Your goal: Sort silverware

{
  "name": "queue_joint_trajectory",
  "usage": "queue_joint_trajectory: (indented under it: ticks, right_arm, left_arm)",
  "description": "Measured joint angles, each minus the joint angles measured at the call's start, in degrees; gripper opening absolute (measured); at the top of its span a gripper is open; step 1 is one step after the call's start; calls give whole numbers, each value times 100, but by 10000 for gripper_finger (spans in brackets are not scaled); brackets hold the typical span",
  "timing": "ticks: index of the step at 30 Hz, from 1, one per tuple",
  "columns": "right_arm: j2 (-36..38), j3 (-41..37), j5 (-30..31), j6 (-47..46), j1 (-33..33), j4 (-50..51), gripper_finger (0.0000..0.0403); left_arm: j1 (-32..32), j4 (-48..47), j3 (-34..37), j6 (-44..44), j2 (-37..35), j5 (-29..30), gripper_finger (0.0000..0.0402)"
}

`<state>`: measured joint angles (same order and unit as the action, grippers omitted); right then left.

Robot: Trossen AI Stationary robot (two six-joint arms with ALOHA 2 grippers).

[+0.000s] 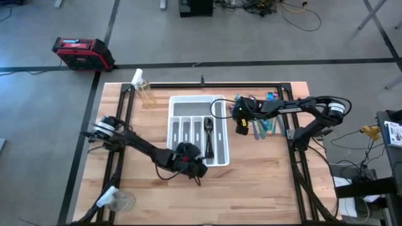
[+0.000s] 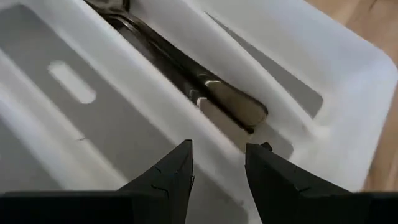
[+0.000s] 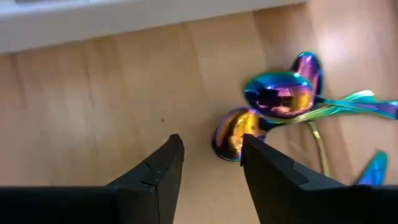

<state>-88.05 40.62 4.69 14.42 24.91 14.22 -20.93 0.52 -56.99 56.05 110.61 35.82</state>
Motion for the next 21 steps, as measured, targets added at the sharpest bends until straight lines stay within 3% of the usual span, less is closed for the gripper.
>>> queue_joint_trajectory:
  ticks: [8,13,15,21]
  right_arm:
    - [-408,11,358,213,51,-445,113]
    - [-392,12,405,182,27,-416,44]
    - [-299,9,508,122,-14,-252,15]
    - [297,-7,392,-559,-419,1049,3]
  left_arm:
    - [-23,945,6,-405,196,-64,133]
    - [-44,1133,15,-875,32,-122,132]
    - [-42,1126,15,-988,-37,-65,132]
    - [-42,1085,15,-1253,-248,314,132]
